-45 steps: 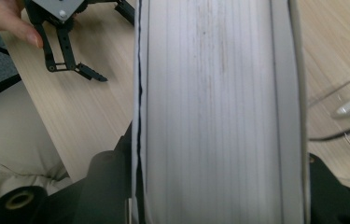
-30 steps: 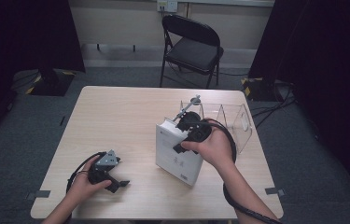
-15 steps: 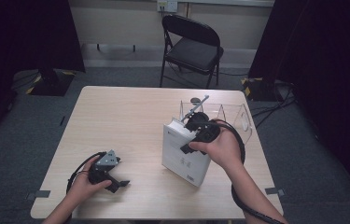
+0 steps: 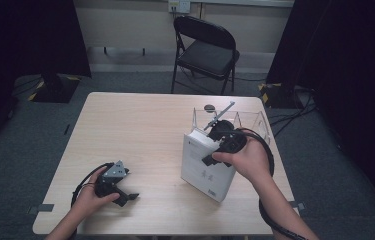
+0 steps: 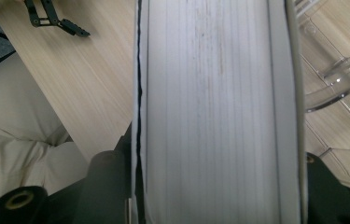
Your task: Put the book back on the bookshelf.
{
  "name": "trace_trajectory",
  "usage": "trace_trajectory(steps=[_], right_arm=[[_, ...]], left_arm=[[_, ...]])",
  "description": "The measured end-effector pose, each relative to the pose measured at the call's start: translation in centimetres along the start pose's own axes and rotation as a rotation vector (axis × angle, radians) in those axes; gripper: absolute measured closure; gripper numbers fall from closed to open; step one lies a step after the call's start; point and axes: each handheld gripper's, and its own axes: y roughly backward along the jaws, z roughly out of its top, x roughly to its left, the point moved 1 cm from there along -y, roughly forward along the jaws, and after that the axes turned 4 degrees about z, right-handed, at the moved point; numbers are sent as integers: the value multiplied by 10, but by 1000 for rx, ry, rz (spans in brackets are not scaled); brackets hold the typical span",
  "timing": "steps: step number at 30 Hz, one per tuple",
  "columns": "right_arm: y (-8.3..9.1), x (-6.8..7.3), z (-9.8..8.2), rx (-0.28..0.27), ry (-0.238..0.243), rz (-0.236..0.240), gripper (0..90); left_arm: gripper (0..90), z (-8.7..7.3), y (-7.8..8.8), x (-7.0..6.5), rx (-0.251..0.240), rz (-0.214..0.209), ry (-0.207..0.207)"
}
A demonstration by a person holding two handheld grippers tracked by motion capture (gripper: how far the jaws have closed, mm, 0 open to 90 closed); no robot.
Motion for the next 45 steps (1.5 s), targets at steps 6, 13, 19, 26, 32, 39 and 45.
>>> trace_trajectory(steps=[6, 13, 19, 26, 32, 39, 45], right_arm=[[3, -3, -10, -3, -13, -6, 522], [3, -7, -19, -12, -22, -27, 521], [-9, -11, -27, -20, -30, -37, 520], [-17, -8, -27, -2, 5, -45, 519], [-18, -7, -29, 20, 36, -41, 510], [-19, -6, -25, 61, 46, -47, 497], [-25, -8, -22, 139, 48, -31, 456]], left_arm=[[0, 0, 0, 1, 5, -1, -8], [0, 1, -1, 0, 5, 2, -4], [0, 1, -1, 0, 5, 1, -5], [0, 1, -1, 0, 4, 3, -6], [0, 1, -1, 0, 5, 3, -6], [0, 1, -1, 0, 6, 1, -6], [0, 1, -1, 1, 6, 1, -6]])
